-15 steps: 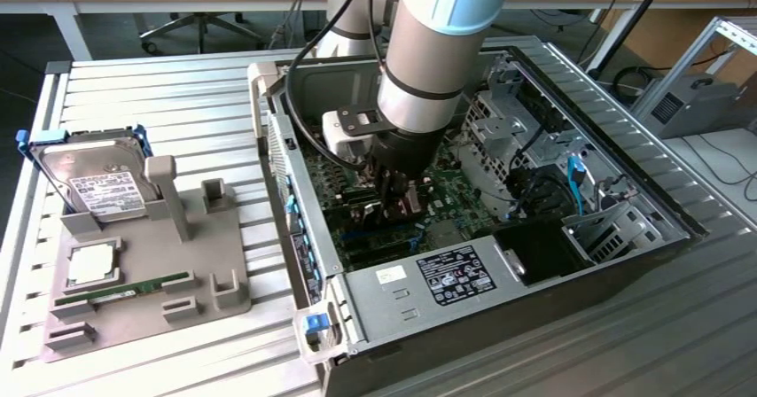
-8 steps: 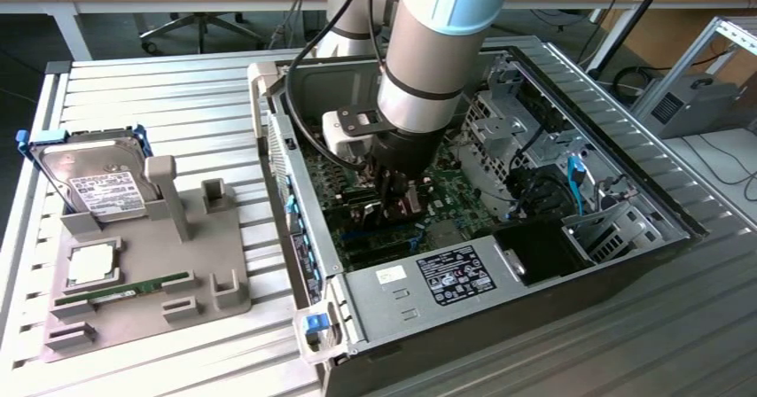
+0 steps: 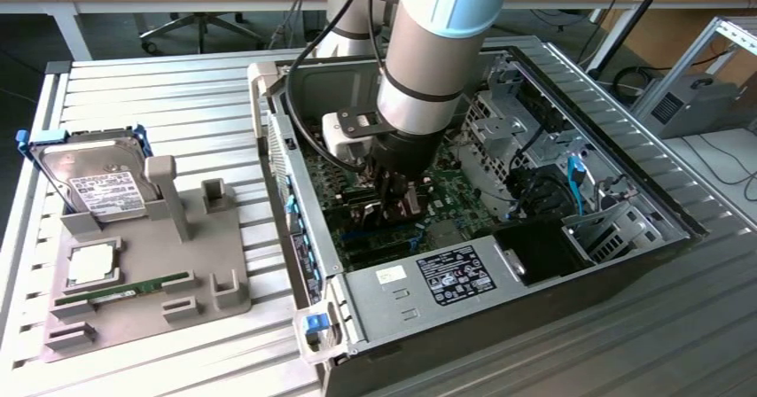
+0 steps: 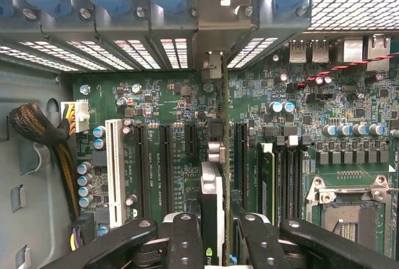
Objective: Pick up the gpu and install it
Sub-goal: 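Insert the gpu into the slot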
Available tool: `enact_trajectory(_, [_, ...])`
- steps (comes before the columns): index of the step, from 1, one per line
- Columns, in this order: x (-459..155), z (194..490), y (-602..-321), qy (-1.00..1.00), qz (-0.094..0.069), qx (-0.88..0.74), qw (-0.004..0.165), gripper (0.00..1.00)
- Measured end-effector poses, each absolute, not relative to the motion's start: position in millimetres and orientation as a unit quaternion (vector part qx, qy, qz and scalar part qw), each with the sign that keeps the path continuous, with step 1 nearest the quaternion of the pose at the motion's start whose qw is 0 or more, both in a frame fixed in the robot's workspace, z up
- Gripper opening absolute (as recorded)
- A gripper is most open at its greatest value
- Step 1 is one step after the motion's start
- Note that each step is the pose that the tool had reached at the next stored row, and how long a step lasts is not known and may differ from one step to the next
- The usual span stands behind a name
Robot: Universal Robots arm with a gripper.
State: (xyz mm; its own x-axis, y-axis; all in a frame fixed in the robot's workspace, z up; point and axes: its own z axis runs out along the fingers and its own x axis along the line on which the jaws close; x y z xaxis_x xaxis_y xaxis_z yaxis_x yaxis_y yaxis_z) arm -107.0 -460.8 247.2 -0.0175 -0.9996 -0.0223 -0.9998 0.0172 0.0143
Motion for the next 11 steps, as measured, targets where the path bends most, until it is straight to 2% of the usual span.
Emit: enact_trajectory(11, [-107.1, 247.2, -460.8, 0.713, 0.013, -0.701, 0.003, 0.27])
